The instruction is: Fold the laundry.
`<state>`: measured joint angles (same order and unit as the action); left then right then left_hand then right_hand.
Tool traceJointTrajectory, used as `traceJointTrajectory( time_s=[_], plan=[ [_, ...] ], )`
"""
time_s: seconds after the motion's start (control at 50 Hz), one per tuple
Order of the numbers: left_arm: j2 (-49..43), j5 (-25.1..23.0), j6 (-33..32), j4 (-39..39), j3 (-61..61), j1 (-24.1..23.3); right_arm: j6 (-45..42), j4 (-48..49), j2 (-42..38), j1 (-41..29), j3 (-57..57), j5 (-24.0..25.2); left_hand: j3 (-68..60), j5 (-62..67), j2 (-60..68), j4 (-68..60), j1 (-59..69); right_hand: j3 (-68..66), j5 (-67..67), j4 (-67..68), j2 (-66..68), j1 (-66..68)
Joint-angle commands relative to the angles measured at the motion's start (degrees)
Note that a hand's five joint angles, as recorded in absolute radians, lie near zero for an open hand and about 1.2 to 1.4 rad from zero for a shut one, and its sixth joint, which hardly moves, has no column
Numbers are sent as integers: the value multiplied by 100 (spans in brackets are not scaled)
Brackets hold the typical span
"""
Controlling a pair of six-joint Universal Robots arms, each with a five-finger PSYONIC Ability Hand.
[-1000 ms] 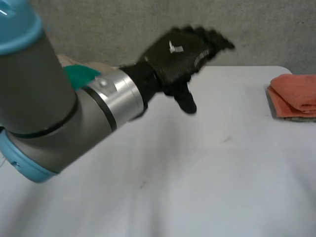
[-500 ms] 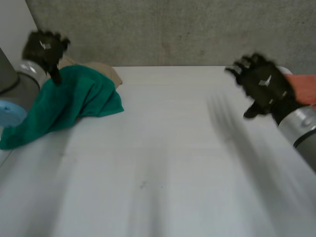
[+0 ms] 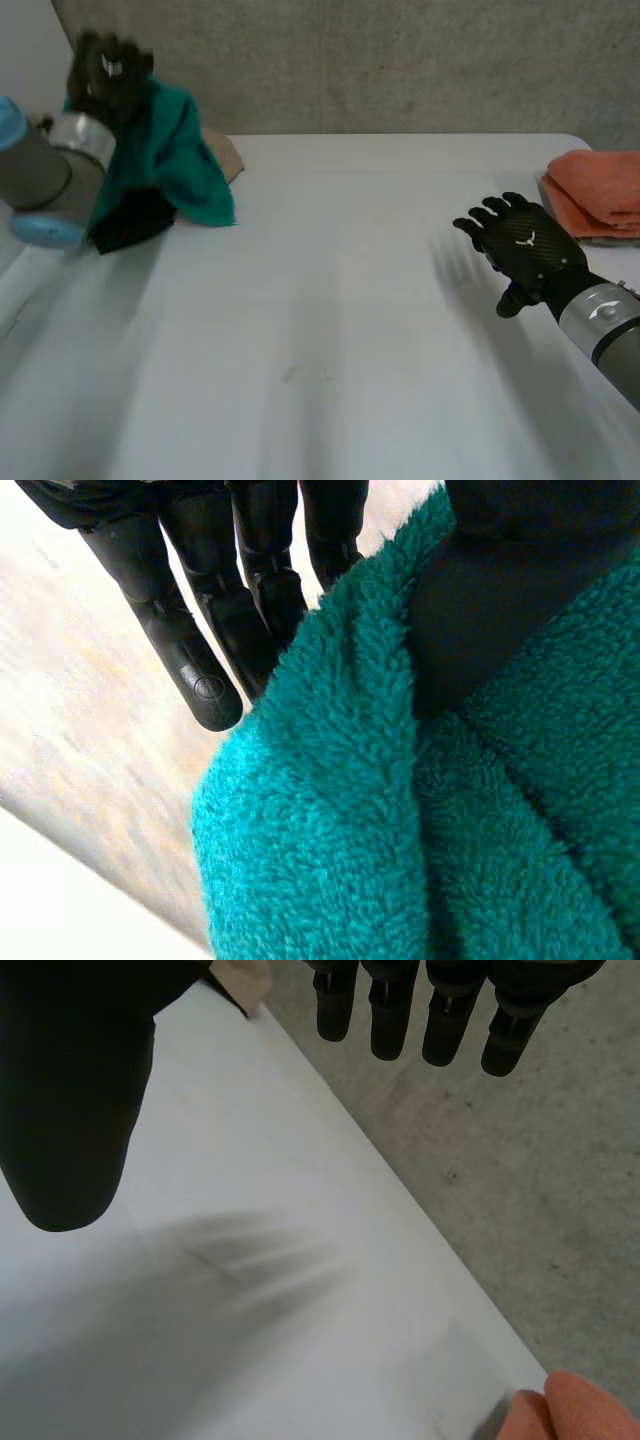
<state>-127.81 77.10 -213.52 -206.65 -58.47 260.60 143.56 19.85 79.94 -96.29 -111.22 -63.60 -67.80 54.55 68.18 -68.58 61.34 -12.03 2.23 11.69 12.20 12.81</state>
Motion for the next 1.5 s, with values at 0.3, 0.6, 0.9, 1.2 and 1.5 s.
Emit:
traceJointTrajectory(
  time_s=[0.3, 0.6, 0.9, 1.2, 1.5],
  plan=[
    [1445, 463, 3115, 1127, -1000, -2038, 102, -191, 180, 31, 13, -38, -1220, 1545, 1182, -1142, 1866, 203, -223, -169, -220, -281],
    [-166, 1123, 2394, 1909, -675, -2821, 716, -577, 391, 470, 398, -380, 4917, -4592, -4955, 4995, -4271, 203, -223, -169, -220, -281],
    [2058, 2538, 2464, 2296, -2756, -2725, 761, -2396, 514, 173, 1032, -372, 4130, -3805, -4167, 4208, -3484, 203, -223, -169, -220, -281],
    [1093, 1986, 3404, 2252, -3550, -2795, 1023, -2241, -803, -1409, 1199, -556, 5283, -4959, -5321, 5362, -4638, -647, 626, 681, 629, 569],
    [-139, 1334, 3475, 2059, -1871, -2813, 1789, -1097, -2439, -1938, 2271, -1647, 4334, -4009, -4371, 4412, -3688, -4272, 4251, 4305, 4254, 4193]
  ],
)
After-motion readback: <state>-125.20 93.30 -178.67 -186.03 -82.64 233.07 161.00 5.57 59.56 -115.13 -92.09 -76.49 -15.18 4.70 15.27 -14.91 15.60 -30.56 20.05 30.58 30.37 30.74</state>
